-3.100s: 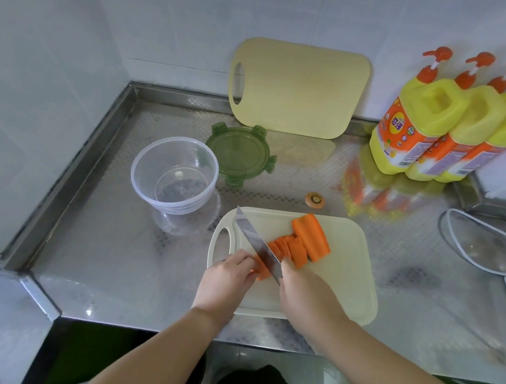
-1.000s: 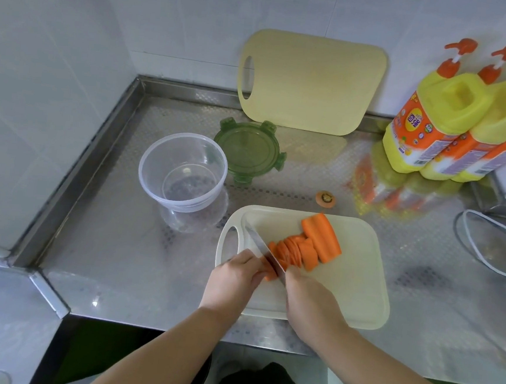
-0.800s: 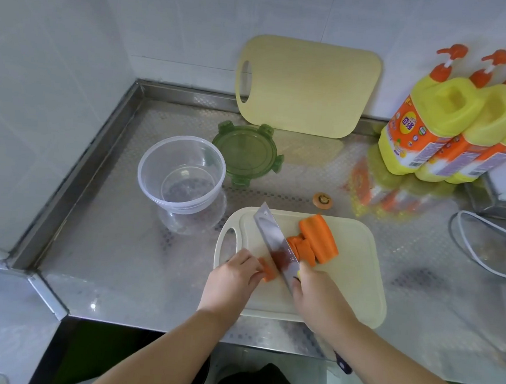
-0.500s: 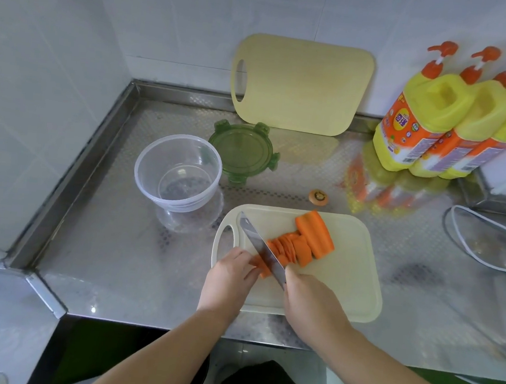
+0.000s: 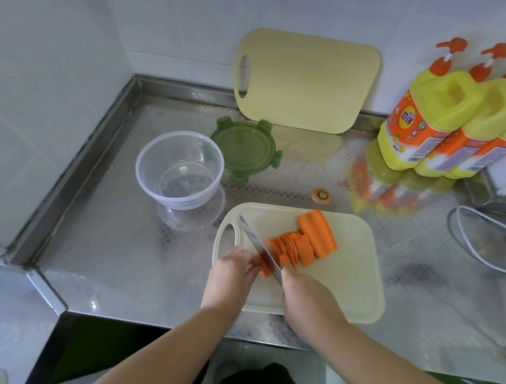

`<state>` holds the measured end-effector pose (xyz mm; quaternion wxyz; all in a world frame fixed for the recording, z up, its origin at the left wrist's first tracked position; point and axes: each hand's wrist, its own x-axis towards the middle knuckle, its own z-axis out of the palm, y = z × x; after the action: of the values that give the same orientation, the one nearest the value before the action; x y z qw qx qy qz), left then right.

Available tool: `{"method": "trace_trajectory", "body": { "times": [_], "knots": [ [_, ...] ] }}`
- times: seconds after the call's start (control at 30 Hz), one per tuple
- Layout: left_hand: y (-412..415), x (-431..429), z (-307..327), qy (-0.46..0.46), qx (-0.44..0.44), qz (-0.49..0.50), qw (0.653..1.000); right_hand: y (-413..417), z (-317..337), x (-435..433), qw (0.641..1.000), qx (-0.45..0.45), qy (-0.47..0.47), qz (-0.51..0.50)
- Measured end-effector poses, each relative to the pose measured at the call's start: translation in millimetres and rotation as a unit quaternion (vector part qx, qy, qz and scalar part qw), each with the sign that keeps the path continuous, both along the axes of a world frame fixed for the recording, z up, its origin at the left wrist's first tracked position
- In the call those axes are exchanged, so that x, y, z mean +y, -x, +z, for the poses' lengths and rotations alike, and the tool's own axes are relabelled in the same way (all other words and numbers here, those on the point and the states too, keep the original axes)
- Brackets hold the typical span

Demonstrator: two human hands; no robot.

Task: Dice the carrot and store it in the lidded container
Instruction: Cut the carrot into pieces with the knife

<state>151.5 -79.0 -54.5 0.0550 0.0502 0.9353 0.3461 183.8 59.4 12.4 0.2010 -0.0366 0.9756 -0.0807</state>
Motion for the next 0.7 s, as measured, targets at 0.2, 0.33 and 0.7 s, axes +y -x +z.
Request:
{"method": "trace_trajectory", "body": {
  "times": [0.2,0.33,0.7],
  "knots": [
    [-1,1,5,-0.018,-0.003,0.017,1.000,5,-13,-3,1.000,-0.008,0.000,-0.001],
    [-2,0,4,-0.015,0.003,0.005,1.000,8,-17,5,0.993,-0.020,0.085,-0.080],
    [-1,0,9,-0.064,-0.052,0.044,0.996,-2,3,5,0.999,0.040,0.015,-0.023]
  ]
}}
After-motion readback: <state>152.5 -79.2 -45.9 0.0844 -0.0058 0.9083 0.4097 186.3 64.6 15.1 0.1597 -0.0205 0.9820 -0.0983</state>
